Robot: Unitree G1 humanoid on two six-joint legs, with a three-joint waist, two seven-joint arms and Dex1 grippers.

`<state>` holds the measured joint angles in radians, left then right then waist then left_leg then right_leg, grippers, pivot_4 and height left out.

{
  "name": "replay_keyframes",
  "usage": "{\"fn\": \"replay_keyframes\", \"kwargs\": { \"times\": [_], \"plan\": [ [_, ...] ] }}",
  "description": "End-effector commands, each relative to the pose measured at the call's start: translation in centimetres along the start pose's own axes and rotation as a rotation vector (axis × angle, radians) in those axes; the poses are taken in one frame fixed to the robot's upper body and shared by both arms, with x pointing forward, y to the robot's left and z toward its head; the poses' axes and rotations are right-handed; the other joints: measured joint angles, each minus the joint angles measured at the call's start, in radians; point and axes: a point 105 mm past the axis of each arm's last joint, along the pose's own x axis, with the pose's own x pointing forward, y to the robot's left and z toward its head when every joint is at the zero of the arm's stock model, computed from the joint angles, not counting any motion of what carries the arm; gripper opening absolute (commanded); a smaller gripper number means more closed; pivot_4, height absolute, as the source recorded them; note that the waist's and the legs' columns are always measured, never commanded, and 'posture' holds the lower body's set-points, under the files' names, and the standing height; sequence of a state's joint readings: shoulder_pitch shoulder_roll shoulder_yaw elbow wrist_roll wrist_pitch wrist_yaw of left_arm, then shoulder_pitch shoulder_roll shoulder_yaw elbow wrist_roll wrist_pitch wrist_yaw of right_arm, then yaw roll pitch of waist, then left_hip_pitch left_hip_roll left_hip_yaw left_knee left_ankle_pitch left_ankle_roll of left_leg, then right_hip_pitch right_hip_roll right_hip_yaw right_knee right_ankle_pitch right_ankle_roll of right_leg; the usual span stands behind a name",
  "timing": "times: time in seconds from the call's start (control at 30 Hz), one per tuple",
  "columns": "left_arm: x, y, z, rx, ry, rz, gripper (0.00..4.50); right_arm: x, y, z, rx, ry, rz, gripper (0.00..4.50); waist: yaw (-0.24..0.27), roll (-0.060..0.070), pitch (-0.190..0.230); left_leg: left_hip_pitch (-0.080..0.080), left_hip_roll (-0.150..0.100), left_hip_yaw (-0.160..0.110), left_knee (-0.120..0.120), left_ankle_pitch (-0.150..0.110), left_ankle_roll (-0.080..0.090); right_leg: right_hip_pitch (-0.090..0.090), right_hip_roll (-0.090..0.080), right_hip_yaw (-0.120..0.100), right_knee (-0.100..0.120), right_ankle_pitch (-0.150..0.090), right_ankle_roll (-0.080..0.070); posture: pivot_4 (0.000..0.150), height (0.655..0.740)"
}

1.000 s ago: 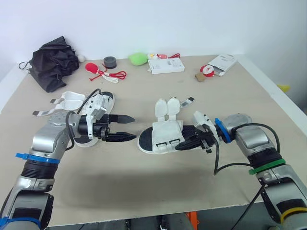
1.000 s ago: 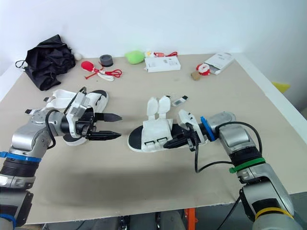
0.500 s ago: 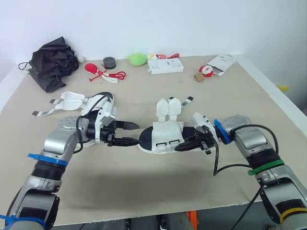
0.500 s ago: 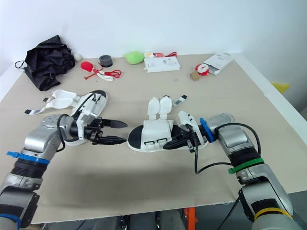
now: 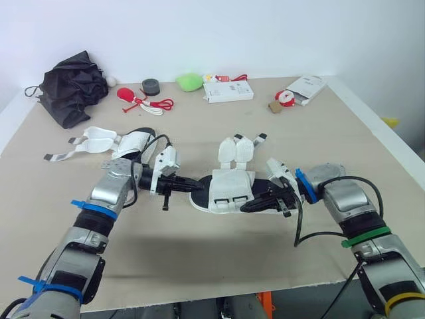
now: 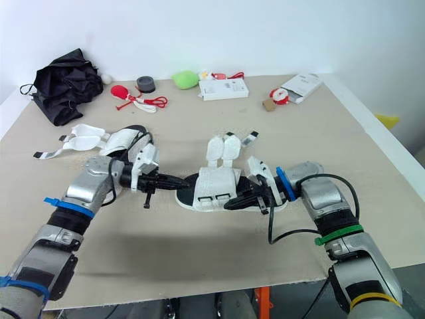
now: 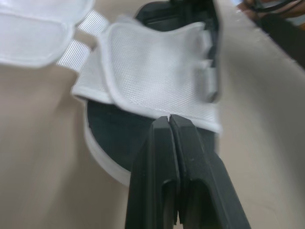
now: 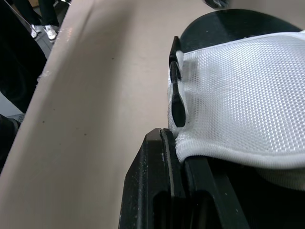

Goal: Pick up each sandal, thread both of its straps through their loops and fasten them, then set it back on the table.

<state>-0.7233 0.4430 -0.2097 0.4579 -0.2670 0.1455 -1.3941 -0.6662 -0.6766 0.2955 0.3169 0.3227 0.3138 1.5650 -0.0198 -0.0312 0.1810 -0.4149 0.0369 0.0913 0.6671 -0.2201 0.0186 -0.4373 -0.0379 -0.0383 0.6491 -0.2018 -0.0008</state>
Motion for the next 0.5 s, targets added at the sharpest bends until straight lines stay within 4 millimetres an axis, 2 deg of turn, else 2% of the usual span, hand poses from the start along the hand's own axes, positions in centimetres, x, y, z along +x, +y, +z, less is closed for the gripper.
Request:
{"fn": "replay_keyframes", "kwargs": {
  "times": [0.03, 0.5],
  "plan": [
    [0.4, -0.1, 0.7, 0.052, 0.012, -0.024, 0.06, 0.6, 0.8, -0.6, 0.018, 0.018, 0.051, 0.0, -0.001, 0.0, 0.0, 0.0, 0.0, 0.0, 0.0, 0.0, 0.0, 0.0, 0.0, 0.0, 0.0, 0.0, 0.0, 0.15, 0.74],
    [0.4, -0.7, 0.2, 0.066, 0.048, -0.044, 0.06, -0.3, -0.7, -1.1, -0.003, 0.093, 0.023, 0.0, -0.002, 0.0, 0.0, 0.0, 0.001, 0.0, 0.003, 0.0, 0.0, 0.0, 0.001, 0.0, 0.001, 0.002, 0.001, 0.15, 0.74]
  ]
}}
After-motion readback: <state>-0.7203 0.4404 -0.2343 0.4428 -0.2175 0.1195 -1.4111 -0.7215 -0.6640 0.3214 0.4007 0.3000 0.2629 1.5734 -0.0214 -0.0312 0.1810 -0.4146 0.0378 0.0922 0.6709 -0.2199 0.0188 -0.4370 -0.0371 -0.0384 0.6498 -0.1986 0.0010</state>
